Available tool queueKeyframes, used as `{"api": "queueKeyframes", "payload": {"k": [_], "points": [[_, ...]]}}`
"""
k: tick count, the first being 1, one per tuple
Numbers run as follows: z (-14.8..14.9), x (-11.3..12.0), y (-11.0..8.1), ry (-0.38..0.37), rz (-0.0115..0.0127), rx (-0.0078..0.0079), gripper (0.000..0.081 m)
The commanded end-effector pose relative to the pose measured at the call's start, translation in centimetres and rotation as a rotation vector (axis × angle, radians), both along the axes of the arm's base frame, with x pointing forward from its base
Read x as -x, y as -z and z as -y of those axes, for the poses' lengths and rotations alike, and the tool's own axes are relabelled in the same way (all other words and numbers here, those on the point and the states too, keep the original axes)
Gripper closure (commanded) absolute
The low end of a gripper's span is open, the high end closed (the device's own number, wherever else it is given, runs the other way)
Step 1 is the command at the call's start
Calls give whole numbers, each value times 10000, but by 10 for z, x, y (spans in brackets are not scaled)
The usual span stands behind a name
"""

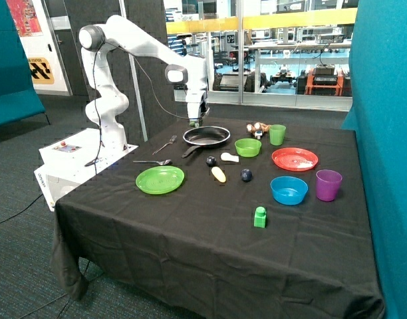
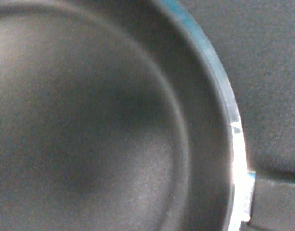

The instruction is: Cook the capsicum and place it on a plate

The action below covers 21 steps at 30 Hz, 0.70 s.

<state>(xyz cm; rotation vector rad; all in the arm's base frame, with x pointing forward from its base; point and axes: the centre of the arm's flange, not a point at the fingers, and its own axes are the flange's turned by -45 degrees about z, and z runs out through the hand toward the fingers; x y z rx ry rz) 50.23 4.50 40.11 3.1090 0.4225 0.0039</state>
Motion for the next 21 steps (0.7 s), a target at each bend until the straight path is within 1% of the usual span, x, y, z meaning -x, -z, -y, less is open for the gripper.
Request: {"api": "queueKeyframes", "payload": {"k": [1, 8, 14, 21], "points": [[-44, 16, 3, -482, -31, -36, 808], [-72, 21, 4, -690, -31, -36, 808], [-86, 23, 8, -783, -32, -35, 808], [-104, 20, 15, -672, -31, -36, 808]]}}
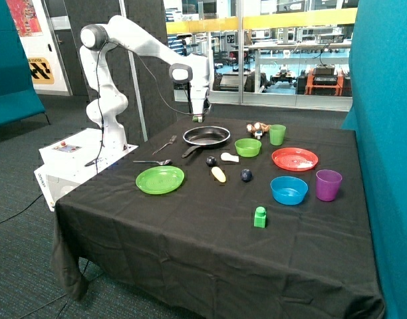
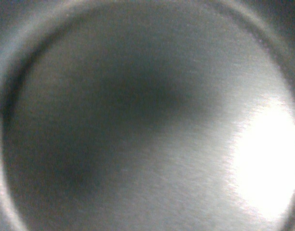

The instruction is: Cook the capsicum and place it on a plate

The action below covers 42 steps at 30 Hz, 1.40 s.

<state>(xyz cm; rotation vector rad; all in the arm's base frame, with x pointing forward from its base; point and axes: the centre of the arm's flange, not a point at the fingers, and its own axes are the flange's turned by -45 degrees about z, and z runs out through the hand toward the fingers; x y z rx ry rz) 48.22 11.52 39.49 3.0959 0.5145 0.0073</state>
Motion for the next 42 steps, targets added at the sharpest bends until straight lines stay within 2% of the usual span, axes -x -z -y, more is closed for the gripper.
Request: {"api": "queueKeyframes", "payload": {"k": [1, 8, 17, 42], "points": [[-36, -1, 10, -58, -51, -24, 808], [-51, -7, 23, 358, -50, -25, 808], [-53, -17, 31, 965, -50, -26, 808], [-18, -20, 80, 1487, -49, -28, 808]]}}
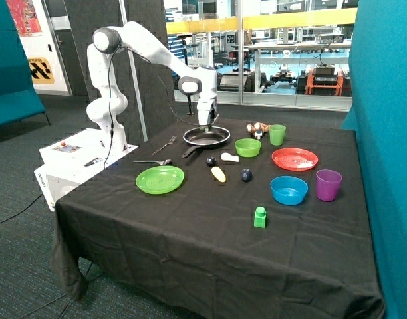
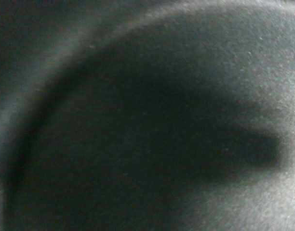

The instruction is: Cook the capsicum and place it on a plate

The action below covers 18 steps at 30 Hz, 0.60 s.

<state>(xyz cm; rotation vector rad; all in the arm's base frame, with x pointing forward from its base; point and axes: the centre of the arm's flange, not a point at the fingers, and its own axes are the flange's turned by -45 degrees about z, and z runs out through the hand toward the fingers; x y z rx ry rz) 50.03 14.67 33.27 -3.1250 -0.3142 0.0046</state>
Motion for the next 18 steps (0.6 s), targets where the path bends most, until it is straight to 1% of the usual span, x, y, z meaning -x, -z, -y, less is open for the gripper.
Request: {"api": "queueKeyframes", "payload": {"k": [1, 7, 9, 10, 12, 13, 14, 15, 16, 18], "points": [[14, -1, 20, 220, 30, 5, 808], [17, 3, 31, 310, 30, 6, 808], [15, 5, 32, 235, 30, 5, 632], [15, 5, 32, 226, 30, 5, 566], [13, 6, 31, 184, 30, 5, 328], [12, 5, 30, 170, 30, 5, 227], [12, 5, 29, 141, 30, 5, 158], [11, 4, 29, 107, 30, 5, 115], [10, 4, 29, 89, 30, 5, 89], [9, 3, 29, 79, 30, 5, 63]]}}
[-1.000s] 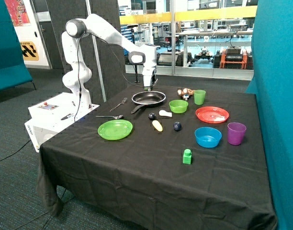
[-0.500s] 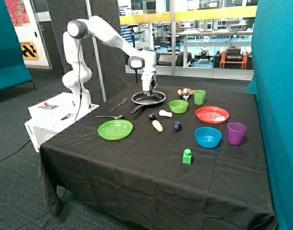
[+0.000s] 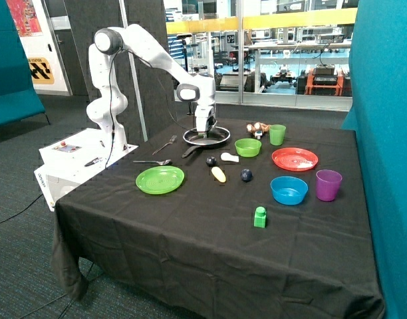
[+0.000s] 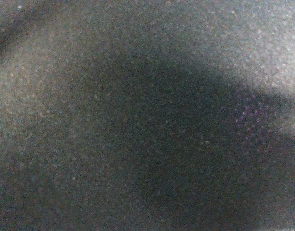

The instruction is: Cook the capsicum and place it on a plate

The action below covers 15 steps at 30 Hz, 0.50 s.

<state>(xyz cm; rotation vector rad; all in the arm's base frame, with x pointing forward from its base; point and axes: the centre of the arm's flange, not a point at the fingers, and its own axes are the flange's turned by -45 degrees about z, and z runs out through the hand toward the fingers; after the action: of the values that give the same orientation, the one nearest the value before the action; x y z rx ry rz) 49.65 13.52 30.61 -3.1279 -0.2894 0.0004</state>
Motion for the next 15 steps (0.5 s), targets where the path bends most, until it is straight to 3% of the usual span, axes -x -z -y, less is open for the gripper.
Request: {"api": "queueKeyframes", "payload": {"k": [1, 15], "points": [[-3, -1, 2, -84, 3, 3, 53], [-2, 0, 3, -107, 3, 3, 42]]}}
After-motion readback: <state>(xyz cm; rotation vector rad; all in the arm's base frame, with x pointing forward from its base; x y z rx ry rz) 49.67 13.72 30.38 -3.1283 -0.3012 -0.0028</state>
